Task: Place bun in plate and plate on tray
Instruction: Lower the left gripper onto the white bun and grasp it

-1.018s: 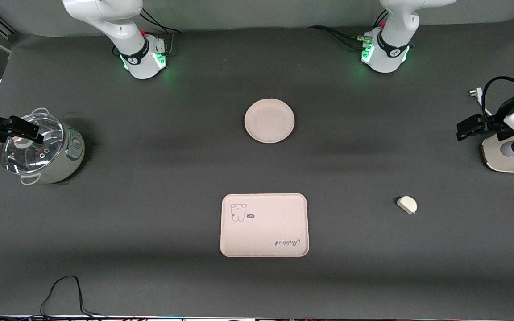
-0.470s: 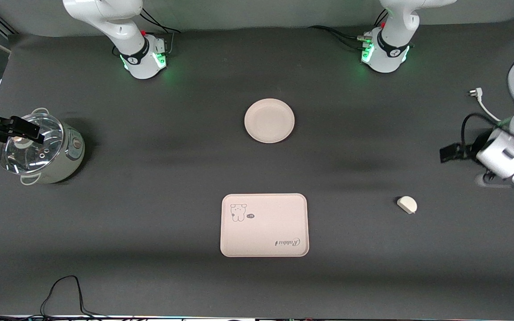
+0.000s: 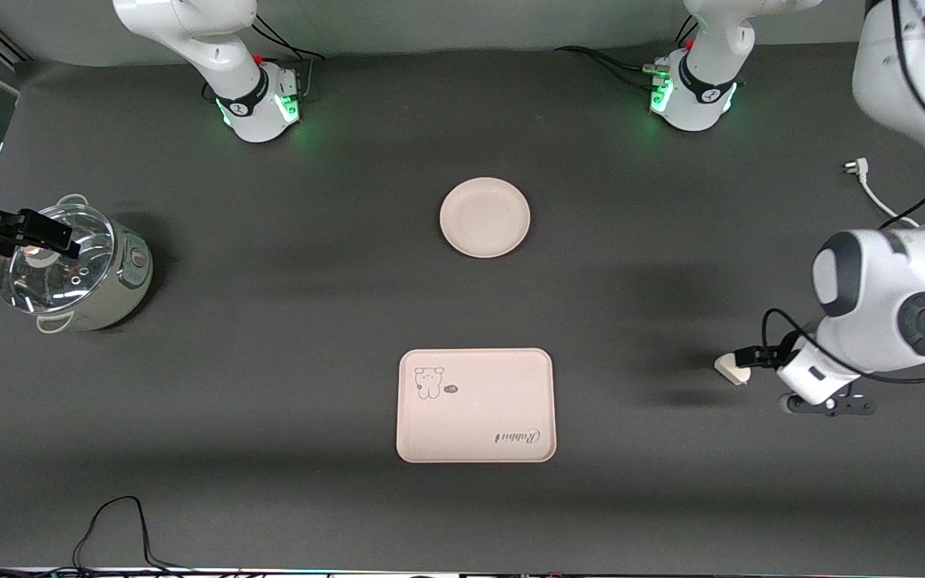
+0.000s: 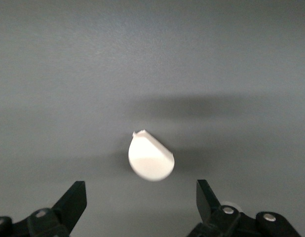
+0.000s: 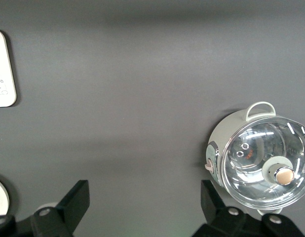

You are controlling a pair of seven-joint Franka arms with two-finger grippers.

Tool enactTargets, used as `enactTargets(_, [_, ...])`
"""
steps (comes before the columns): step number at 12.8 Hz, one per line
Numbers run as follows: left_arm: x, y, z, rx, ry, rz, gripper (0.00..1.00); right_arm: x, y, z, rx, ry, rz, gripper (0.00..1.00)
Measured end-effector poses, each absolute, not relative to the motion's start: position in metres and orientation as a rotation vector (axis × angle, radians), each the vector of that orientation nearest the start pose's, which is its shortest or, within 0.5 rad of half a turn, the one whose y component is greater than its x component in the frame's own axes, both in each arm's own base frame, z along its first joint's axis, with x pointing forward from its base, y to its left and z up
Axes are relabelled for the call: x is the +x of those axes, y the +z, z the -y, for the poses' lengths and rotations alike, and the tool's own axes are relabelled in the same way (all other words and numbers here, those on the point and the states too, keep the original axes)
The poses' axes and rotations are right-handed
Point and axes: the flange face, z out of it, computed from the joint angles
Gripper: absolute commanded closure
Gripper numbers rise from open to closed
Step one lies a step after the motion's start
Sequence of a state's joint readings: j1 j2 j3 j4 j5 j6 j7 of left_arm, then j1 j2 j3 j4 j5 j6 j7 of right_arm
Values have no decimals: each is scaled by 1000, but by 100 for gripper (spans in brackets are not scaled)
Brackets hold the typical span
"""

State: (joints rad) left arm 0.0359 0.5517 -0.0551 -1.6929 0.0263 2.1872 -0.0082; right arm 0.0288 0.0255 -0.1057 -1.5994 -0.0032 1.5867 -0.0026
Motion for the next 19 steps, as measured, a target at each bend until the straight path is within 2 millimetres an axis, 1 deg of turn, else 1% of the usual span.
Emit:
enactTargets(2, [670, 230, 11, -3153, 58, -13, 1, 561, 598, 43, -3143, 60, -117, 0])
enactTargets(3, [667, 217, 11, -3154, 65, -6, 1, 561, 598, 43, -3143, 61, -117, 0])
enactTargets(4, [664, 209, 11, -3154, 78, 1, 1, 561, 598, 43, -3143, 61, -117, 0])
enactTargets(6, [660, 203, 11, -3154, 86, 13, 3, 561, 598, 43, -3143, 61, -117, 0])
enactTargets(7, [659, 202, 11, -3153, 92, 17, 10, 561, 598, 43, -3143, 61, -117, 0])
enactTargets(8, [658, 200, 12, -3153, 97, 20, 20, 561, 598, 43, -3143, 62, -117, 0])
enactTargets(9, [656, 198, 11, -3153, 105, 24, 42, 561, 598, 43, -3143, 62, -117, 0])
enactTargets(10, [655, 197, 11, -3152, 111, 26, 67, 560, 597, 43, -3143, 63, -116, 0])
enactTargets(11, [654, 196, 11, -3152, 116, 26, 88, 560, 597, 43, -3143, 64, -117, 0])
enactTargets(12, [653, 195, 11, -3152, 117, 26, 100, 560, 596, 43, -3143, 66, -117, 0])
enactTargets(15, [654, 196, 11, -3151, 114, 28, 100, 560, 596, 43, -3143, 69, -117, 0])
enactTargets(17, [655, 203, 11, -3152, 102, 27, 100, 560, 595, 43, -3143, 72, -117, 0])
enactTargets(18, [657, 213, 12, -3152, 96, 24, 100, 560, 594, 43, -3143, 74, -117, 0])
enactTargets(19, [658, 232, 14, -3152, 105, 18, 100, 560, 594, 43, -3143, 75, -117, 0])
